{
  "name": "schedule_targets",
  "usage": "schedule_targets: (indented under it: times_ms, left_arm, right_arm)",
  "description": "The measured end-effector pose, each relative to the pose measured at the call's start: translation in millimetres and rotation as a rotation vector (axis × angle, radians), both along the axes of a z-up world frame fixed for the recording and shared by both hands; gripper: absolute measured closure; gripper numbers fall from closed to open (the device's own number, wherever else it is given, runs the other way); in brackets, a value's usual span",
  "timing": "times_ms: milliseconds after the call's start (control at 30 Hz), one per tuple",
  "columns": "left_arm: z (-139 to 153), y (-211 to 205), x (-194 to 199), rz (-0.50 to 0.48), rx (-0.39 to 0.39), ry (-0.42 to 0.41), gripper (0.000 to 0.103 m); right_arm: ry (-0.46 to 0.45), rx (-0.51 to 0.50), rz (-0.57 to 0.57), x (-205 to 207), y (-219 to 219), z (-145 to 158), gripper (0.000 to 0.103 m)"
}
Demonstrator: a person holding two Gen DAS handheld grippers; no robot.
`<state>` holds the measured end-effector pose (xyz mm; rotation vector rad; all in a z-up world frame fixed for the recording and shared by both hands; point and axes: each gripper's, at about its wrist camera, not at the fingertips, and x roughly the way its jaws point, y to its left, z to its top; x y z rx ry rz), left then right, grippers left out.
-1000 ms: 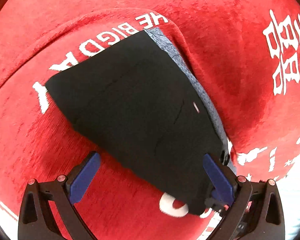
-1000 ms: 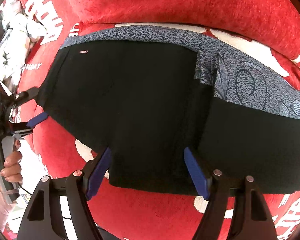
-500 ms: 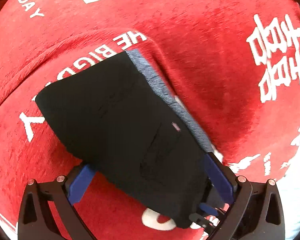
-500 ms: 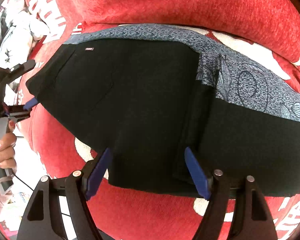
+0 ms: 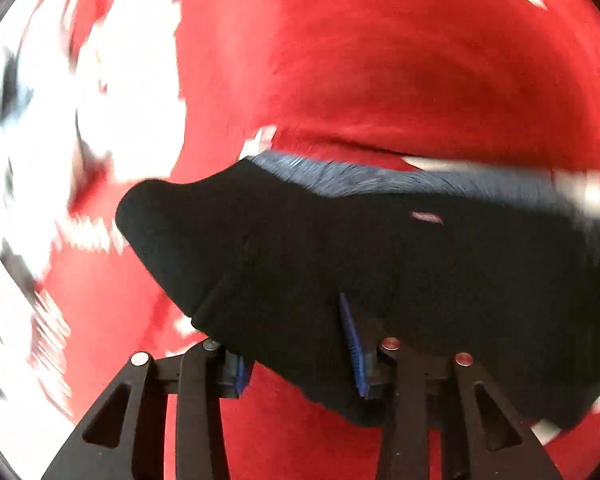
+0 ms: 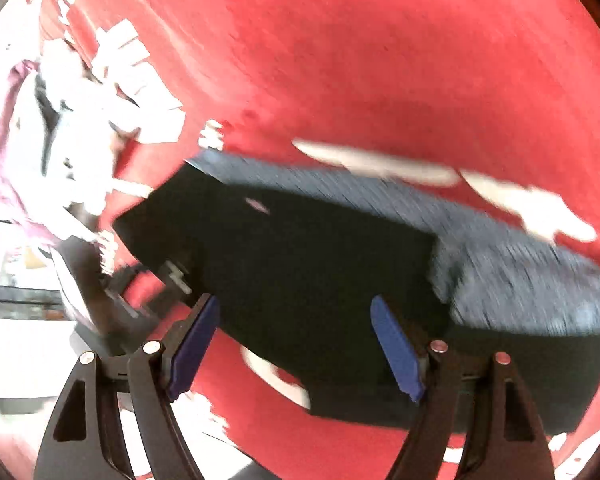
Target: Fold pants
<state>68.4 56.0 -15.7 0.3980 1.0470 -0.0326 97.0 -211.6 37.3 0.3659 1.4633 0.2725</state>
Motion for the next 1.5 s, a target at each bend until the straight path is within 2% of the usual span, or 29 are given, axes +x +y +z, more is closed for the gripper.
schedule_targets:
  times_ms: [100,133,267,400,433,467,500,533,600,700,833,933,1067,1133,1233,1300,1433,1500]
  left_arm:
    - [-5.0,-23.5,-16.0,-0.126,0.140,-0.061,0.063]
    - [-6.1,-26.3,-19.2,-0.144,0.159,-0.069,0.063]
    - [-8.2,-30.2,-21.1,-0.157,0.183,-0.076,0.063]
    - [-4.4,-25.7,-30.5,-0.168,0.194,-0.094,0.063]
    - [-3.5,-24.8,-32.1,-0.170,0.193,-0.099,0.063]
    - [-2.0,-23.1,-32.4,-0.172,0.190,-0.105,0.063]
    - [-0.8,-23.6,-32.4,-0.173,0.187,-0.107,0.063]
    - [0.6,-23.6,-31.7,-0.171,0.169,-0.096,0.063]
    - [6.8,-27.1,-34.8,-0.186,0.156,-0.116,0.063]
    - [24.1,-41.2,-42.0,-0.227,0.143,-0.159,0.063]
    - [64.0,-70.5,-55.5,-0.278,0.071,-0.209,0.063]
    - [87.9,-97.5,-65.8,-0.328,0.029,-0.238,0.063]
    - [117.6,-150.9,-83.6,-0.434,-0.044,-0.258,0.063]
    - [123.1,-169.7,-90.6,-0.480,-0.069,-0.257,0.063]
    - [123.9,-216.3,-110.2,-0.568,-0.095,-0.241,0.063]
    - [115.9,-248.3,-125.1,-0.628,-0.108,-0.210,0.063]
    - [86.4,-303.9,-157.3,-0.734,-0.102,-0.154,0.063]
    - [55.3,-327.9,-168.4,-0.774,-0.060,-0.083,0.063]
  right_arm:
    - [0.021,0.052,0.078,42.8,28.3,5.6,0.021]
    - [0.041,0.078,0.125,58.3,46.2,4.3,0.021]
    - [0.113,0.142,0.320,91.7,118.1,-10.5,0.021]
    - [0.194,0.110,0.457,99.0,175.6,-44.7,0.021]
    - [0.213,0.111,0.473,99.9,183.3,-53.3,0.026]
    - [0.224,0.109,0.479,100.3,187.8,-61.5,0.036]
    - [0.229,0.104,0.476,100.2,188.7,-67.9,0.076]
    - [0.229,0.084,0.458,101.2,185.3,-72.8,0.080]
    - [0.218,0.122,0.398,100.6,170.0,-72.7,0.082]
    - [0.168,0.228,0.303,92.8,134.4,-56.3,0.082]
    - [0.093,0.389,0.158,74.3,71.7,-26.5,0.082]
    - [0.021,0.467,0.057,54.8,29.3,-2.4,0.082]
    - [-0.079,0.503,-0.053,20.6,-29.7,24.8,0.082]
    - [-0.124,0.499,-0.114,-2.5,-66.0,36.7,0.081]
    - [-0.158,0.488,-0.214,-42.1,-131.9,44.3,0.081]
    - [-0.162,0.477,-0.277,-66.6,-165.2,38.5,0.081]
    - [-0.128,0.455,-0.406,-113.2,-225.8,-1.1,0.081]
    - [-0.075,0.439,-0.466,-136.2,-249.5,-37.0,0.081]
